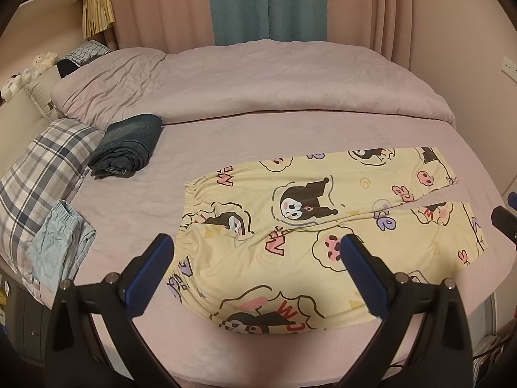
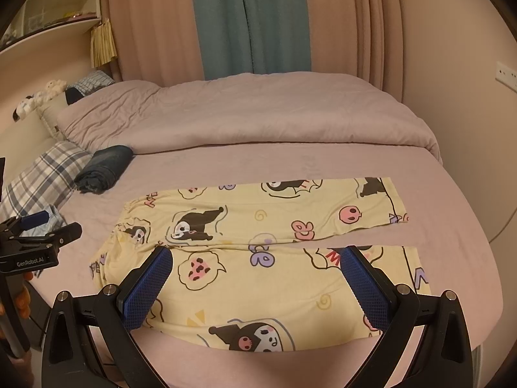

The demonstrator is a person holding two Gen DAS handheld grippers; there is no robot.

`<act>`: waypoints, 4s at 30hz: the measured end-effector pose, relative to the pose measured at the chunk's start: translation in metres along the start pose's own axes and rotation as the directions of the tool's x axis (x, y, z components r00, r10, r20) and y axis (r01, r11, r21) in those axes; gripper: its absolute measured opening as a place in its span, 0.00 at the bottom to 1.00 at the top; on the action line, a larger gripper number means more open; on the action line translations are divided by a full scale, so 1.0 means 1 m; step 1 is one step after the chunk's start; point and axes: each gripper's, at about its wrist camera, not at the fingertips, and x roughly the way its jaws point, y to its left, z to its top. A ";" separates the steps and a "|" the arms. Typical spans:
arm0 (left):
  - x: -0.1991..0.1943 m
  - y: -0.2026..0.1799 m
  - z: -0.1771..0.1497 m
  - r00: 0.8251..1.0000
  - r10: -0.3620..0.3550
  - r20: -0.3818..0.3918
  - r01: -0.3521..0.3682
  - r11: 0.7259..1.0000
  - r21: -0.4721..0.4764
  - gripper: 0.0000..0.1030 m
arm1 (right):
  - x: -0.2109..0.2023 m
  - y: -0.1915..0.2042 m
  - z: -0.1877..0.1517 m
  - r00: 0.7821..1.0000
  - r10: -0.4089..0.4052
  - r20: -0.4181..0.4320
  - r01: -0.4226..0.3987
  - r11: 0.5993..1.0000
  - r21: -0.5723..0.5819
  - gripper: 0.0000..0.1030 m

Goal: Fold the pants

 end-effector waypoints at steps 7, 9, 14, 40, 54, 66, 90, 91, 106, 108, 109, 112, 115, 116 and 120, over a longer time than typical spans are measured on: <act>0.001 -0.003 0.000 1.000 -0.002 -0.004 0.002 1.000 0.002 1.00 | 0.000 0.000 0.000 1.000 0.003 -0.002 -0.003 1.000 0.001 1.00; 0.002 -0.004 0.000 1.000 -0.003 -0.005 0.003 1.000 0.004 1.00 | 0.000 0.000 0.000 1.000 0.004 -0.002 -0.004 1.000 0.002 1.00; 0.003 -0.006 -0.002 1.000 -0.009 -0.012 0.009 1.000 0.005 1.00 | -0.001 0.000 -0.001 1.000 0.004 -0.001 -0.004 1.000 0.005 1.00; 0.006 -0.005 -0.004 1.000 -0.016 -0.025 0.016 1.000 0.007 1.00 | 0.001 -0.001 -0.001 1.000 0.004 -0.006 -0.004 1.000 0.006 1.00; 0.007 -0.005 -0.004 0.999 -0.019 -0.027 0.019 1.000 0.010 1.00 | 0.000 -0.001 -0.002 1.000 0.006 -0.005 -0.006 1.000 0.007 1.00; 0.020 -0.014 -0.011 0.988 -0.153 -0.010 0.153 0.984 0.090 1.00 | 0.008 0.008 -0.020 0.999 0.032 -0.001 -0.032 0.996 -0.078 1.00; 0.111 0.049 -0.156 0.986 -0.152 -0.071 0.163 0.755 0.636 0.96 | 0.099 0.176 -0.188 0.969 0.212 -0.130 -0.211 0.429 -0.878 0.44; 0.113 0.050 -0.158 0.986 -0.153 -0.065 0.158 0.749 0.644 0.95 | 0.097 0.178 -0.193 0.970 0.215 -0.114 -0.194 0.400 -0.896 0.42; 0.115 0.044 -0.171 0.959 -0.236 -0.160 0.281 0.686 0.671 0.08 | 0.096 0.176 -0.186 0.965 0.194 -0.176 -0.240 0.388 -0.890 0.04; 0.115 0.044 -0.176 0.959 -0.233 -0.162 0.280 0.682 0.675 0.08 | 0.099 0.173 -0.193 0.955 0.202 -0.218 -0.284 0.406 -0.869 0.04; 0.116 0.044 -0.177 0.958 -0.234 -0.166 0.283 0.687 0.669 0.07 | 0.103 0.174 -0.198 0.952 0.199 -0.234 -0.297 0.405 -0.864 0.04; 0.116 0.046 -0.170 0.959 -0.227 -0.170 0.283 0.719 0.635 0.13 | 0.108 0.178 -0.206 0.952 0.183 -0.244 -0.298 0.393 -0.870 0.04; 0.112 0.056 -0.158 0.949 -0.244 -0.198 0.314 0.755 0.576 0.25 | 0.102 0.172 -0.191 0.942 0.217 -0.256 -0.330 0.455 -0.827 0.05; 0.107 0.061 -0.153 0.946 -0.262 -0.188 0.323 0.768 0.553 0.32 | 0.099 0.168 -0.184 0.937 0.229 -0.263 -0.343 0.477 -0.809 0.05; 0.092 0.083 -0.123 0.936 -0.338 -0.096 0.345 0.834 0.431 0.66 | 0.086 0.137 -0.146 0.917 0.311 -0.250 -0.395 0.620 -0.678 0.05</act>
